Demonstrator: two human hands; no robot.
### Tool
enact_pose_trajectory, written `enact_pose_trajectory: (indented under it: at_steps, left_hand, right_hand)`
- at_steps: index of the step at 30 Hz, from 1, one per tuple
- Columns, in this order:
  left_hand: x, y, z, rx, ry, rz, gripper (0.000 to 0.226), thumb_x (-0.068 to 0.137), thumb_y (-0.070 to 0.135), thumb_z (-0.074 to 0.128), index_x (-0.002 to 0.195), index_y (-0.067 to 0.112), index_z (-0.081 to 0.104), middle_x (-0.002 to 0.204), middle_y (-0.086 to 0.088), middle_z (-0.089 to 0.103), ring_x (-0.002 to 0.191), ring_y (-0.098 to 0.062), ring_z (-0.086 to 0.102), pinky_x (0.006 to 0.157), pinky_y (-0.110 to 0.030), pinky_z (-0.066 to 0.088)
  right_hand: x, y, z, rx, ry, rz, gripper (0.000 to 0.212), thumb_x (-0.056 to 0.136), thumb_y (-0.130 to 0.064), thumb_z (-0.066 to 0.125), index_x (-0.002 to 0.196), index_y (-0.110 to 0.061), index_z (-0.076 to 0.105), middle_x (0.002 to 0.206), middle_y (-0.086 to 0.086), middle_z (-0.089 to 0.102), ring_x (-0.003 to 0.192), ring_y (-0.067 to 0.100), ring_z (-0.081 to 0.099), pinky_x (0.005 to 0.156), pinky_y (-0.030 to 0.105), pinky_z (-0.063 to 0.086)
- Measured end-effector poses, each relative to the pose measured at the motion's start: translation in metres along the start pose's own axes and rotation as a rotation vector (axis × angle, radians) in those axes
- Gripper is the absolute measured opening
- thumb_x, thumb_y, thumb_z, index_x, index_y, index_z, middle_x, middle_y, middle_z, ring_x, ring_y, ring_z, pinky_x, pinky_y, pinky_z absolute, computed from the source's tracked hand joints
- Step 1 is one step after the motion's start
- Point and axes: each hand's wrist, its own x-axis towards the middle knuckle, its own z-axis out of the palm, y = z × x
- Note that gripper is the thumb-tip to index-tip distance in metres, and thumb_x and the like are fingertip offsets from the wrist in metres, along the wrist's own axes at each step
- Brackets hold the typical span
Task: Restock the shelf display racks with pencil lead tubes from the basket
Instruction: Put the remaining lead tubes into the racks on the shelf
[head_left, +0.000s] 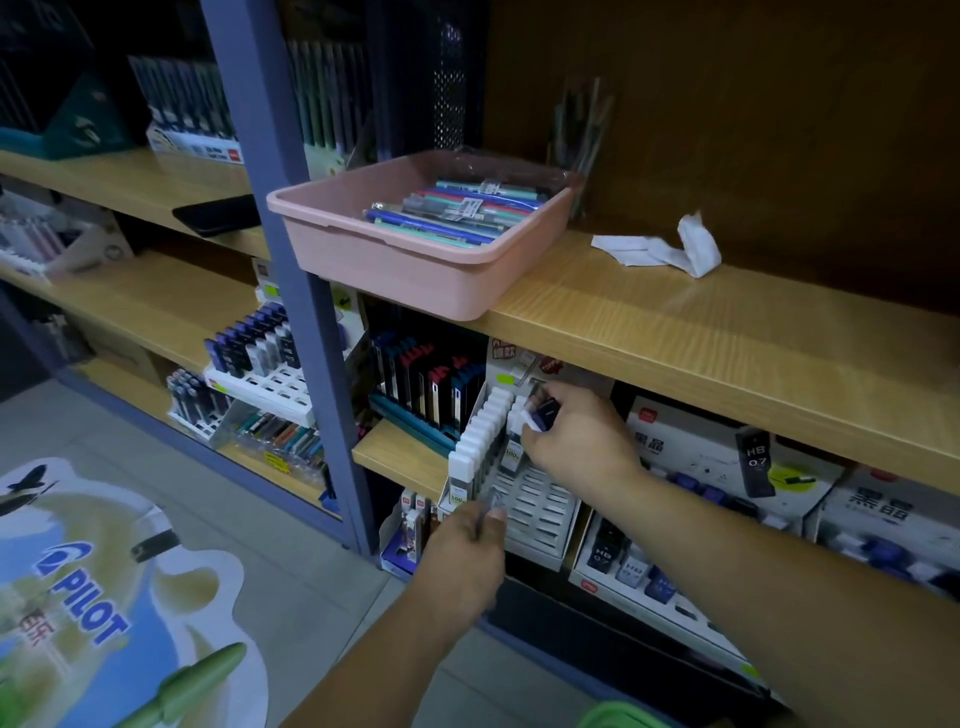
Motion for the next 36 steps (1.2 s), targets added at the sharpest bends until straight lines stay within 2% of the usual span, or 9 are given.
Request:
enact_pose_trajectory:
  at_steps: [6, 12, 17, 22, 24, 27, 29, 32, 36]
  left_hand:
    - [-0.007, 0.009, -0.003, -0.069, 0.005, 0.028, 0.024, 0.111, 0.036, 0.042, 0.114, 0.019, 0.059, 0.066, -0.008, 0.052, 0.041, -0.009, 0.045, 0.045, -0.023, 0.042]
    - [-0.012, 0.012, -0.008, -0.097, 0.030, 0.033, 0.024, 0.109, 0.032, 0.047, 0.103, 0.010, 0.055, 0.065, -0.007, 0.052, 0.046, -0.013, 0.044, 0.050, -0.028, 0.040]
    - [-0.017, 0.019, -0.006, -0.129, 0.036, 0.025, 0.019, 0.108, 0.026, 0.046, 0.101, 0.009, 0.050, 0.062, -0.008, 0.056, 0.044, -0.014, 0.044, 0.046, -0.026, 0.039]
    - [-0.022, 0.027, 0.003, -0.151, 0.056, 0.056, 0.012, 0.109, 0.024, 0.048, 0.111, 0.014, 0.053, 0.062, -0.005, 0.065, 0.042, -0.008, 0.051, 0.043, -0.021, 0.041]
    - [-0.022, 0.028, 0.003, -0.154, 0.040, 0.065, 0.012, 0.109, 0.024, 0.047, 0.113, 0.014, 0.052, 0.065, -0.007, 0.066, 0.043, -0.009, 0.051, 0.043, -0.020, 0.041]
    - [-0.022, 0.026, 0.000, -0.157, 0.052, 0.069, 0.012, 0.109, 0.023, 0.046, 0.108, 0.012, 0.051, 0.071, -0.015, 0.068, 0.047, -0.013, 0.053, 0.045, -0.022, 0.043]
    - [-0.022, 0.024, -0.004, -0.164, 0.049, 0.065, 0.011, 0.110, 0.023, 0.044, 0.112, 0.015, 0.051, 0.075, -0.016, 0.072, 0.052, -0.017, 0.057, 0.048, -0.024, 0.044]
    - [-0.022, 0.025, -0.009, -0.238, 0.009, 0.026, 0.014, 0.109, 0.018, 0.044, 0.117, 0.029, 0.047, 0.078, -0.008, 0.076, 0.058, -0.020, 0.060, 0.054, -0.029, 0.044]
    - [-0.022, 0.029, -0.016, -0.250, -0.006, -0.019, 0.029, 0.097, 0.005, 0.057, 0.121, 0.018, 0.048, 0.094, -0.014, 0.077, 0.057, -0.021, 0.064, 0.049, -0.030, 0.046]
  right_hand:
    - [0.002, 0.004, 0.001, -0.225, 0.028, -0.101, 0.018, 0.089, -0.034, 0.068, 0.102, -0.033, 0.055, 0.086, -0.006, 0.067, 0.081, 0.023, 0.064, 0.067, 0.031, 0.053]
    - [0.001, 0.007, 0.005, -0.158, -0.037, -0.080, 0.017, 0.087, -0.029, 0.067, 0.089, -0.036, 0.052, 0.075, -0.008, 0.062, 0.075, 0.020, 0.064, 0.061, 0.028, 0.048]
    - [0.009, 0.000, -0.004, -0.011, -0.202, -0.018, 0.012, 0.080, -0.024, 0.074, 0.083, -0.028, 0.063, 0.081, -0.005, 0.068, 0.079, 0.024, 0.069, 0.074, 0.043, 0.062]
    - [0.001, 0.003, -0.014, -0.007, -0.103, -0.101, 0.010, 0.087, -0.032, 0.069, 0.097, -0.032, 0.065, 0.082, 0.002, 0.071, 0.074, 0.026, 0.067, 0.068, 0.041, 0.058]
    - [-0.002, 0.003, -0.012, -0.012, -0.134, -0.133, 0.005, 0.085, -0.030, 0.067, 0.085, -0.032, 0.062, 0.076, 0.000, 0.068, 0.071, 0.025, 0.065, 0.066, 0.043, 0.057]
    - [-0.003, 0.000, -0.006, -0.085, -0.210, -0.140, 0.017, 0.082, -0.026, 0.068, 0.072, -0.033, 0.056, 0.072, -0.009, 0.063, 0.072, 0.017, 0.063, 0.071, 0.039, 0.058]
    - [-0.001, -0.003, -0.004, 0.002, -0.222, -0.093, 0.010, 0.080, -0.025, 0.071, 0.078, -0.029, 0.062, 0.076, -0.007, 0.066, 0.072, 0.021, 0.067, 0.067, 0.040, 0.060]
    - [-0.006, -0.011, -0.010, 0.380, -0.291, 0.109, 0.019, 0.084, -0.018, 0.081, 0.098, -0.021, 0.068, 0.080, 0.009, 0.071, 0.060, 0.025, 0.067, 0.056, 0.036, 0.056]
    - [-0.034, -0.008, -0.032, 0.807, -0.563, 0.401, 0.035, 0.085, -0.018, 0.084, 0.108, 0.003, 0.068, 0.079, 0.014, 0.071, 0.064, 0.023, 0.066, 0.062, 0.036, 0.059]
